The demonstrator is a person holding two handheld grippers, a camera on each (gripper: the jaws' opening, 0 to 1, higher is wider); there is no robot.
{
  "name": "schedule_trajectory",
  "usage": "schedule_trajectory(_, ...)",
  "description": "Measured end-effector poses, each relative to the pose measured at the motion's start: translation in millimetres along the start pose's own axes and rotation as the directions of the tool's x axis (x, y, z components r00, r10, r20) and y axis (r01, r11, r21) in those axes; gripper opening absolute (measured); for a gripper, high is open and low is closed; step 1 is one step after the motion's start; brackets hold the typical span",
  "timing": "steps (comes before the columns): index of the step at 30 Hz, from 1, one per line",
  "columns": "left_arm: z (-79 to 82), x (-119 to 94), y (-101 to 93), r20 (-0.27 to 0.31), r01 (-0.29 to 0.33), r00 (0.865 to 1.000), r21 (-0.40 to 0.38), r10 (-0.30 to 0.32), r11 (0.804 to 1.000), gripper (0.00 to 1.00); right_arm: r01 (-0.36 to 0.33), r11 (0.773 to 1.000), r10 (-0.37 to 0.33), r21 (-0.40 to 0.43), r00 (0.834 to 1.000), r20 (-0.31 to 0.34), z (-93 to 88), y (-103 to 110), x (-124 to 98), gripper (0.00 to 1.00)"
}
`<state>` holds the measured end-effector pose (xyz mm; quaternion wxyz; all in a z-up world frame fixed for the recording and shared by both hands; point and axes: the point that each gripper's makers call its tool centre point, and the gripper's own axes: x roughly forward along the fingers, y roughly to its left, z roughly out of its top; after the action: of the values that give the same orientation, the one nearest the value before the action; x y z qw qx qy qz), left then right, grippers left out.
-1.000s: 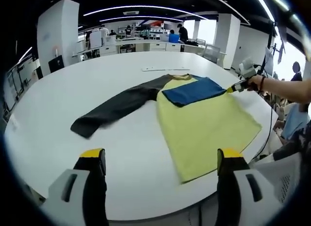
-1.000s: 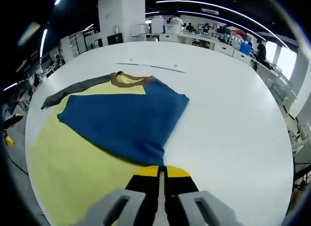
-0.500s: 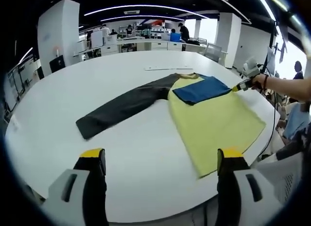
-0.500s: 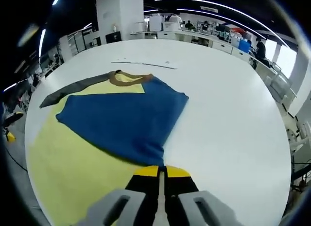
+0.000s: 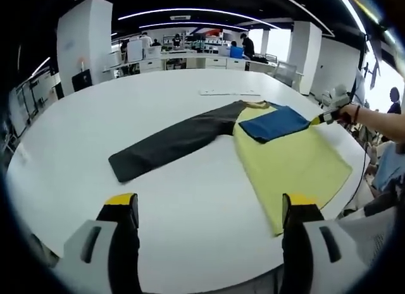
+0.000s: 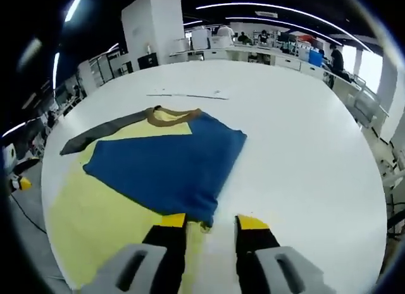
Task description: Fold the garment on the visible template until the final outline fits inside the template.
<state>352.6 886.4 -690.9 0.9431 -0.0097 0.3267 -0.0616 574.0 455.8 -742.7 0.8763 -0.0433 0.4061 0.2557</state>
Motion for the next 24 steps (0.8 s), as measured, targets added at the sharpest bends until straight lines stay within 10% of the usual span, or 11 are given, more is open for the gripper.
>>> schedule_trajectory(15, 10.5, 10, 54.0, 0.016, -0.092, 0.995, -0.071, 0.094, 0.993, 0.84, -0.161, 0.986, 0.165, -0.037, 0.967, 0.194, 33.1, 49, -52, 0.81)
schedule_trajectory(24, 16.4, 20, 80.5, 0.047, -0.131, 0.989, -0.203, 0.143, 0.97, 0.82, -0.153, 0.969, 0.196, -0.196, 0.955, 0.222, 38.0, 67, -77, 1.0)
